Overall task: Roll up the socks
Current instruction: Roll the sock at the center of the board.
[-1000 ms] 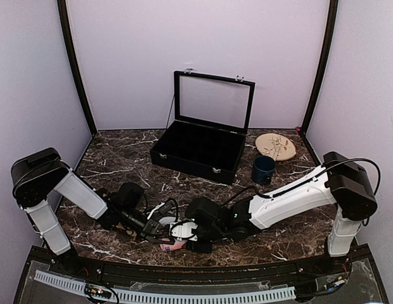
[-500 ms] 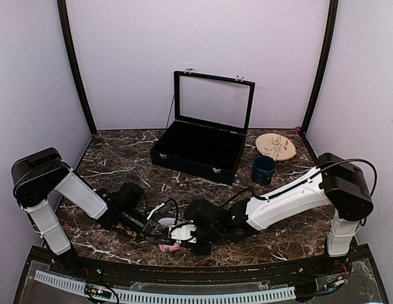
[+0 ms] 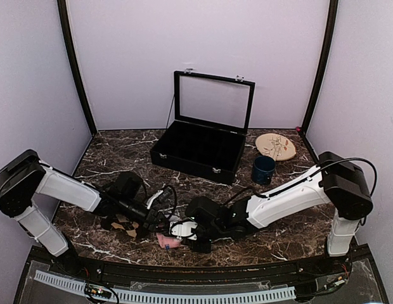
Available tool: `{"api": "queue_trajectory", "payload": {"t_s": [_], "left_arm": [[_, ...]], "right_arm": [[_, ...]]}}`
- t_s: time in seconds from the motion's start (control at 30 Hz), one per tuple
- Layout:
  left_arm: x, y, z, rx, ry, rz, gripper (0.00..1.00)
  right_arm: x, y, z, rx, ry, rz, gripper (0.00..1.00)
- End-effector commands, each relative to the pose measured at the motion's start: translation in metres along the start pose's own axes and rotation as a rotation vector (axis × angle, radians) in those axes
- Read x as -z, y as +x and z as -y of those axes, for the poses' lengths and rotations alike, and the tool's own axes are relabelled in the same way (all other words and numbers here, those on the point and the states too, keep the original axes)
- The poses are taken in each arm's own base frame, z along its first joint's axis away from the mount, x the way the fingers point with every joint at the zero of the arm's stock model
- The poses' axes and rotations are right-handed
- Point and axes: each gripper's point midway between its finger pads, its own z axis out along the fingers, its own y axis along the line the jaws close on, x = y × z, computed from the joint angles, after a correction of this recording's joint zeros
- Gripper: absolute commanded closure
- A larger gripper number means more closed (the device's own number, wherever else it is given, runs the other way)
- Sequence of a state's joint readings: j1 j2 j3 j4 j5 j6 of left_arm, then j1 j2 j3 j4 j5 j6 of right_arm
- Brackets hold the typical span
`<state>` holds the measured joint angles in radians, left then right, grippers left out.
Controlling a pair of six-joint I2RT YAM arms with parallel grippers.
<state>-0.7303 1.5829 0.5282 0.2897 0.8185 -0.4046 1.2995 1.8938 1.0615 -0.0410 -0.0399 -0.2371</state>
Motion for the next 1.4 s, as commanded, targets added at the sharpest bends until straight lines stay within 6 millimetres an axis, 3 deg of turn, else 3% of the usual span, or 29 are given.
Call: {"api": "queue_trajectory", "payload": {"t_s": [0.0,0.17,0.53,0.67,0.93,1.37], "left_arm": [[0.025,-0.037,-0.008,-0.066,-0.183,0.132,0.53],[0.045,-0.050,-0.009,-0.113,-0.278,0.222,0.49],[0.096,-0.052,-0.026,-0.147,-0.522,0.438,0.53],[0.104,-0.046,-0.024,-0.189,-0.554,0.498,0.56],[0.095,-0.039,-0.002,-0.375,-0.592,0.545,0.61],[0.054,-0.013,0.037,-0.599,-0.399,0.396,0.64]], "right_arm": [[0.003,0.018,0.002,-0.053,0.014,-0.053,1.00],[0.006,0.017,0.004,-0.113,0.013,-0.060,1.00],[0.003,-0.003,0.004,-0.255,-0.121,-0.096,0.99],[0.006,-0.012,0.007,-0.324,-0.203,-0.091,0.99],[0.006,-0.007,0.009,-0.441,-0.345,-0.123,0.98],[0.007,-0.005,0.010,-0.547,-0.484,-0.139,0.98]]}}
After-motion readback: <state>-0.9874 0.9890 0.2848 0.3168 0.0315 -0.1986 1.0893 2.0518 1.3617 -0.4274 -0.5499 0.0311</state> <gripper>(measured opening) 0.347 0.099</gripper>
